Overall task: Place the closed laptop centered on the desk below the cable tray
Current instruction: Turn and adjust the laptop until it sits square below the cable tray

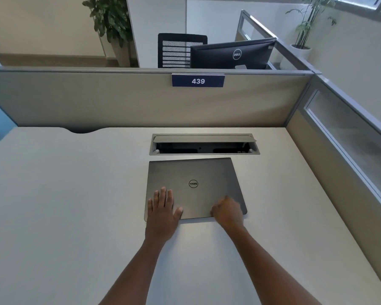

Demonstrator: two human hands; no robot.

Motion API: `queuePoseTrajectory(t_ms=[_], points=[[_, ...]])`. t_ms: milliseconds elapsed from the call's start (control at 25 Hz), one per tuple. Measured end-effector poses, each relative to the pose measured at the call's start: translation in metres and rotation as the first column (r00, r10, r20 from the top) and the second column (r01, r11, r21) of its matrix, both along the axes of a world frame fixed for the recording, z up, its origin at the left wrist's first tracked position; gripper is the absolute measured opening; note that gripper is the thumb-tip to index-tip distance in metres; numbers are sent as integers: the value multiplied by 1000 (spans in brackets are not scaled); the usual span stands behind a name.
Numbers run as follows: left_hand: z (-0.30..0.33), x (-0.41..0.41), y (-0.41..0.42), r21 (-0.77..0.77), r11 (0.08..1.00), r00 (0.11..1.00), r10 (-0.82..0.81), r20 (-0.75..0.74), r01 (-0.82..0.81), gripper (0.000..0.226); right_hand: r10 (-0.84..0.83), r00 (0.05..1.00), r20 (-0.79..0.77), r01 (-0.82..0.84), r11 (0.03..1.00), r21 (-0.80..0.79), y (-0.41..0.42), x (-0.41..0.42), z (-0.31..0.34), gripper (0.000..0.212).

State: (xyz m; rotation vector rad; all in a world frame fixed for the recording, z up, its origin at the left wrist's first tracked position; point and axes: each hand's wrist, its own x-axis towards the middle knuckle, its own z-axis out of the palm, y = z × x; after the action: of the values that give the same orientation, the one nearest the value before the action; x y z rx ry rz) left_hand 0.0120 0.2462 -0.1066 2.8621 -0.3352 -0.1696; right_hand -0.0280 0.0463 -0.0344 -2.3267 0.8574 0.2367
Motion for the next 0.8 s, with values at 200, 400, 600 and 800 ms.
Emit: queuePoseTrajectory(t_ms=[200, 400, 600, 800], points=[[1, -27, 28, -184, 959, 976, 218, -14, -217, 96, -53, 999, 9, 54, 989, -136, -44, -22, -11, 64], [-1, -28, 39, -238, 957, 986, 165, -18, -165, 126, 52, 999, 13, -51, 995, -84, -51, -23, -21, 69], [-4, -19, 45, -203, 974, 995, 101, -20, -103, 132, 65, 998, 26, -62, 993, -98, -35, -22, -26, 60], [-2, -14, 46, -228, 970, 996, 88, -14, -89, 134, 50, 998, 25, -47, 995, -93, -35, -21, -28, 65]])
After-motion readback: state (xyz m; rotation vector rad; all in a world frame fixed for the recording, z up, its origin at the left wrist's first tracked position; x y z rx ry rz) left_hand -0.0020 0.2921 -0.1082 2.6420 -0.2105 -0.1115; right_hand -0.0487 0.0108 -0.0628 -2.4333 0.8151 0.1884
